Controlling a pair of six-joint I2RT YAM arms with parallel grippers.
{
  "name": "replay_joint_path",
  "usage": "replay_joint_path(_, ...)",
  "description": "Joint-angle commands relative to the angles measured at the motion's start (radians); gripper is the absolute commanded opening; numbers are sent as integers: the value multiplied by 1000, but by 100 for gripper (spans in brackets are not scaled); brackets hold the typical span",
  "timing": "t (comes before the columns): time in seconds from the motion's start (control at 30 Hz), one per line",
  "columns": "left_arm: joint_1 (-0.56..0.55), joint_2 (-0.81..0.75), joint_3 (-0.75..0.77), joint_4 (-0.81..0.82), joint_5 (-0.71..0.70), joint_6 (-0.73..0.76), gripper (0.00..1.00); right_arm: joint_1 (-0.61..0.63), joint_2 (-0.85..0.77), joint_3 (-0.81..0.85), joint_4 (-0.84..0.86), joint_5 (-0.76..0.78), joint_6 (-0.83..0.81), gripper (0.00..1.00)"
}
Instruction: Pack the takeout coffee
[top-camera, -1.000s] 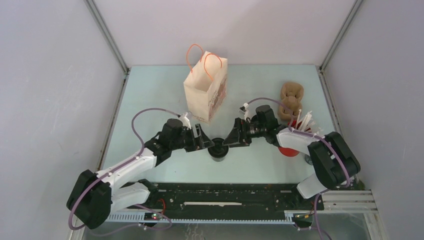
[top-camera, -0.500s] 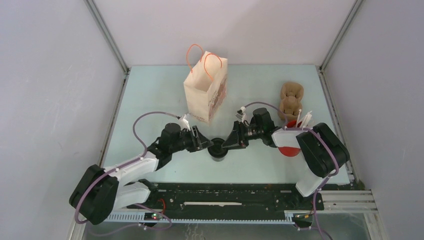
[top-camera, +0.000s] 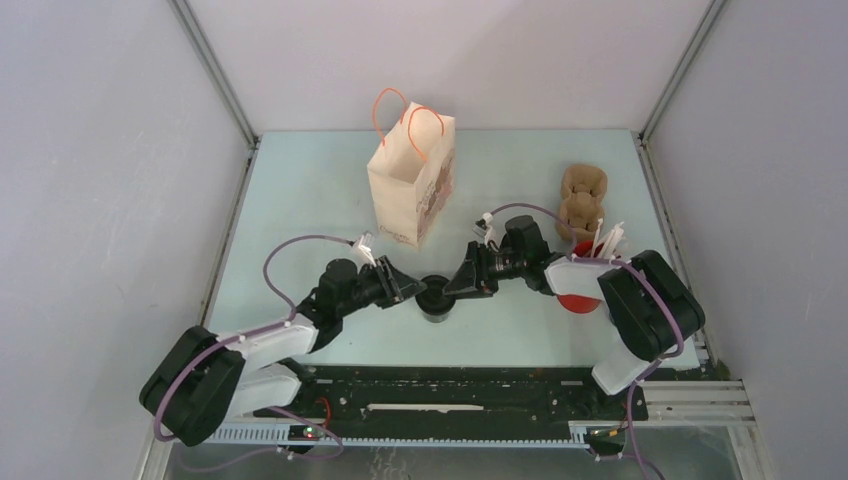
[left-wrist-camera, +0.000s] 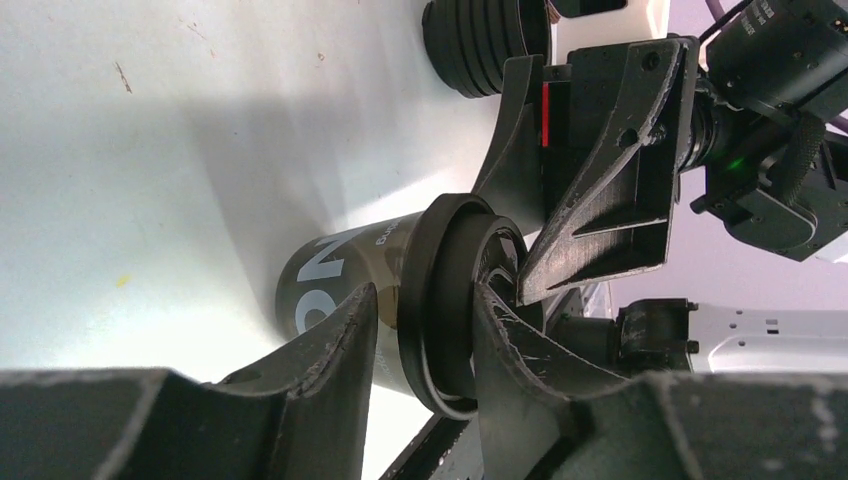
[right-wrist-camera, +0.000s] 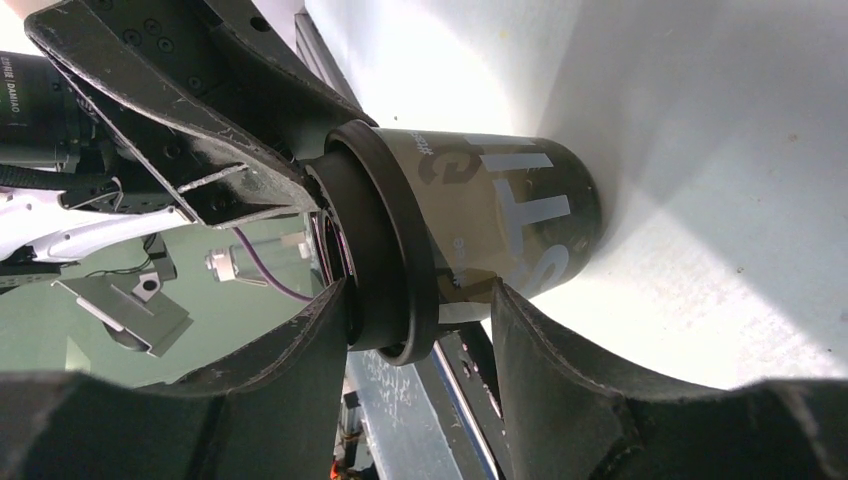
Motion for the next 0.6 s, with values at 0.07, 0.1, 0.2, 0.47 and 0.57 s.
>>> replay_joint_path(0.07, -40, 198, -98, -309, -190, 58, 42, 4, 99, -5, -127, 171, -84, 59)
replay_joint_path(0.1, -45, 226, -100, -294, -188, 54, 42, 6, 113, -5, -124, 175, -82, 59)
replay_joint_path(0.2, -50, 283, -119, -232, -169, 42, 41, 6, 107, -5, -141, 189, -86, 59)
replay_joint_path(0.47, -153, 25, -85, -459, -286, 27, 38, 49, -58, 17, -249, 239, -161, 60)
replay_joint_path(0.57, -161, -74, -102, -519, -313, 16, 39, 72, -37, 18, -225, 234, -159, 60)
